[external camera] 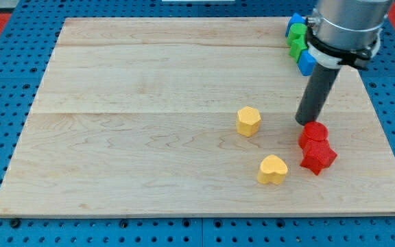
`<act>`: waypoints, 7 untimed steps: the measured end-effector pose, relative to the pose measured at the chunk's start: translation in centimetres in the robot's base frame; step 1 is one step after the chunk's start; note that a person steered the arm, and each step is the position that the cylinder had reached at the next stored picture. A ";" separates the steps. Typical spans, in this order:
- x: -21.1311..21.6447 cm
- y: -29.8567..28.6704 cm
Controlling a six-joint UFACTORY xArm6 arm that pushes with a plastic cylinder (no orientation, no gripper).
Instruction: Move the green circle towards the bottom left
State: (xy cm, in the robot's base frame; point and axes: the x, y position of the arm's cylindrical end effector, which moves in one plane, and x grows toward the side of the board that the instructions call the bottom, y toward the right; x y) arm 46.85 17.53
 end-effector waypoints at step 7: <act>-1.9 -0.3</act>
State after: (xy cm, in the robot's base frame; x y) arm 44.95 17.20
